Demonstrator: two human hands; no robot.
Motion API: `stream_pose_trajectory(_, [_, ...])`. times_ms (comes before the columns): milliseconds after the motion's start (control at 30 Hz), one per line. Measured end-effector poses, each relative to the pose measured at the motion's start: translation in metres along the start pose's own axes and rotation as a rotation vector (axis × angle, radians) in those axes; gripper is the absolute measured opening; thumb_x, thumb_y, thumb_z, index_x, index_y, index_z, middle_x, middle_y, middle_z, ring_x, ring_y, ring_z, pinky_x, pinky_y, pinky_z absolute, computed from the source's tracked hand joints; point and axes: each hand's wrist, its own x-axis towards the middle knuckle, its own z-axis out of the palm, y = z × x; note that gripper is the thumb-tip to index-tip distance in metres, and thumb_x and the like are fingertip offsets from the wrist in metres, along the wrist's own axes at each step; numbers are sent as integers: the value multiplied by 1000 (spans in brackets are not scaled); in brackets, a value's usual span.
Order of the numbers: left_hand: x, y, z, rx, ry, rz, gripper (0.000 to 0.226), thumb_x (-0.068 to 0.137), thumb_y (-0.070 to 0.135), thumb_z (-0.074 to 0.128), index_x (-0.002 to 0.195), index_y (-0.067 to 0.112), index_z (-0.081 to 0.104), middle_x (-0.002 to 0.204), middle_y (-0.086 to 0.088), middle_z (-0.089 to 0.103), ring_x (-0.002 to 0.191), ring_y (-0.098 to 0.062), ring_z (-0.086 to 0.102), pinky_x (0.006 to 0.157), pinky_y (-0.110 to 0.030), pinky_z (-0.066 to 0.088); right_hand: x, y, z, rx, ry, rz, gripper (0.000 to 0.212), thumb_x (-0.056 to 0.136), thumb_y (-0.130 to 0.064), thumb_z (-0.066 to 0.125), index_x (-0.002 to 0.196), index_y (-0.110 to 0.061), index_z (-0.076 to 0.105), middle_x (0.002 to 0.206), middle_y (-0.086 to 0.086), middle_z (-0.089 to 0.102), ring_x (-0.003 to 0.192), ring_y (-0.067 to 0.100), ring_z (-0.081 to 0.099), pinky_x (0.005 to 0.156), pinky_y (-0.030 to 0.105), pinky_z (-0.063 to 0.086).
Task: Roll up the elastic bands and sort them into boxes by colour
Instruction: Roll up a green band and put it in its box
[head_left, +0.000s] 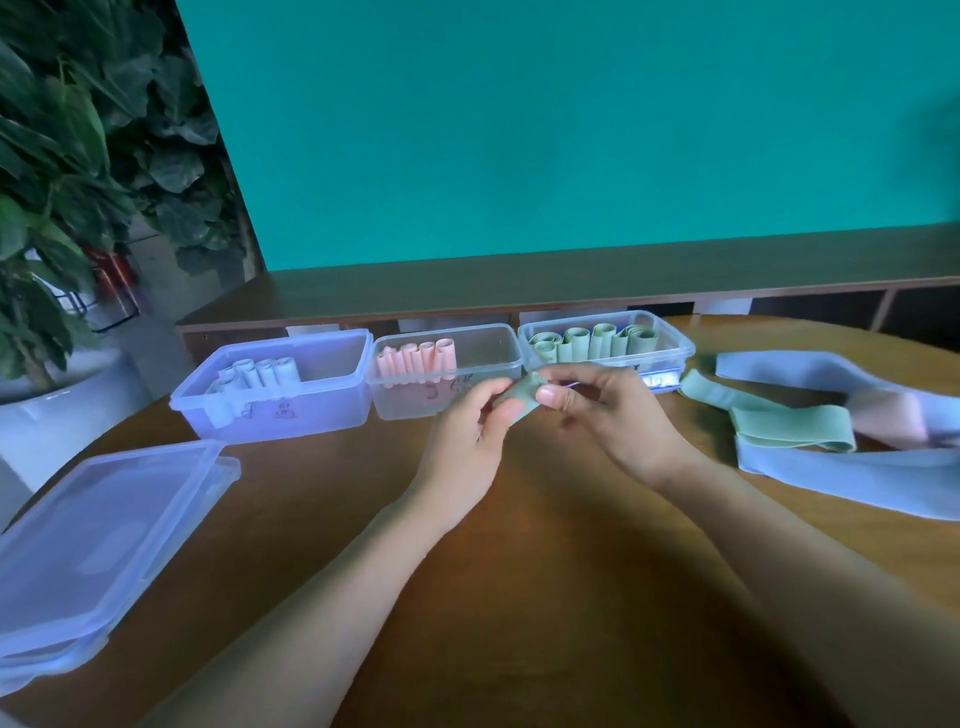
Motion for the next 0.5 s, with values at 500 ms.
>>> stream_pose_trajectory(500, [57,-11,71,51,306,104,31,99,36,59,126,22,66,92,12,68,80,-3,62,68,-9,47,92,14,-94,-589,98,7,28,93,-32,72,113,-14,76,89,5,76,75,16,69,69,13,51])
